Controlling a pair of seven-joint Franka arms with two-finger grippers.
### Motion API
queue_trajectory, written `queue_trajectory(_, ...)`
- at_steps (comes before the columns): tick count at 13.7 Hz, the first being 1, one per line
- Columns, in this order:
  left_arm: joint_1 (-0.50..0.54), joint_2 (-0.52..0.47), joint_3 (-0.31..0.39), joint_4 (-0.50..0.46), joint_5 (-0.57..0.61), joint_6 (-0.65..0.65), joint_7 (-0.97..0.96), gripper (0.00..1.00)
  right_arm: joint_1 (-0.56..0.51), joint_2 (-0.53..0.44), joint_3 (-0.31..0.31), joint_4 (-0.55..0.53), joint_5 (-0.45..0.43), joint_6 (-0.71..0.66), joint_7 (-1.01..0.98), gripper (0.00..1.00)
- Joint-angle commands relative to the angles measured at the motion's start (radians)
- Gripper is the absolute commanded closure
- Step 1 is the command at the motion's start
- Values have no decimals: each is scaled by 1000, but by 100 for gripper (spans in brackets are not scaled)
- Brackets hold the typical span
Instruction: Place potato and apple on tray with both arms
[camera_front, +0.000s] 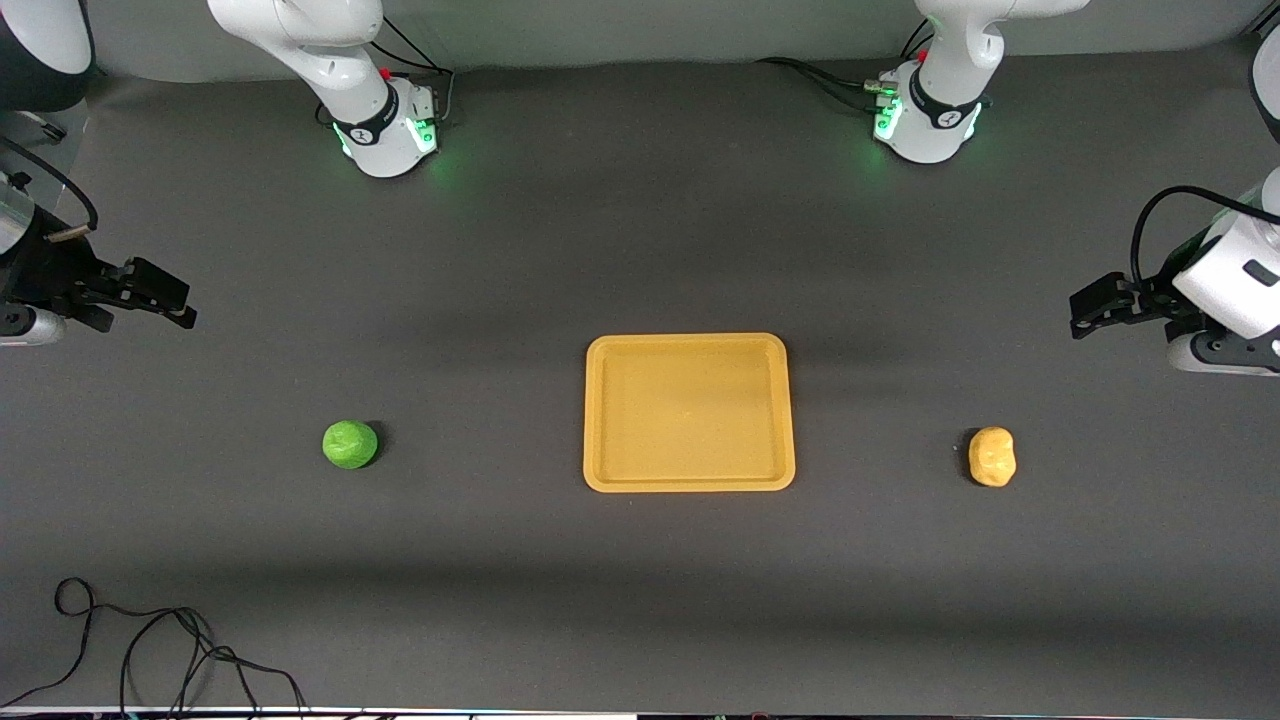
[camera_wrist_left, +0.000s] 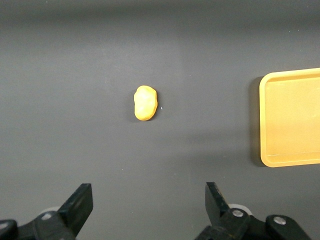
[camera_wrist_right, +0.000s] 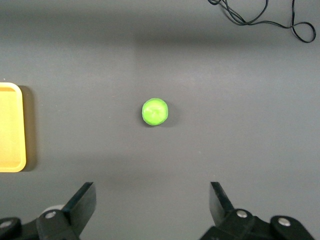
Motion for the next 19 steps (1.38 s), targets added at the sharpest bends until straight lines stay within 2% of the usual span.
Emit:
queue_trajectory(1, -12, -13, 7, 9, -6, -25, -5, 0, 1, -8, 8, -17, -15, 10, 2, 0)
queue_trajectory(10, -6, -10, 10, 6, -5, -27, -5, 0, -7, 13, 25, -12, -14, -33, 3, 0)
queue_trajectory(13, -3, -1, 11, 4, -5, -19, -5, 0, 1, -2, 34, -64, -12, -10, 9, 0)
queue_trajectory(16, -3, 5, 11, -3, -5, -8, -8, 0, -2, 10, 34, -155, -14, 86, 5, 0)
queue_trajectory(19, -2, 34, 11, -8, 5, 10, -17, 0, -9, 65, 33, -250, -21, 256, 6, 0)
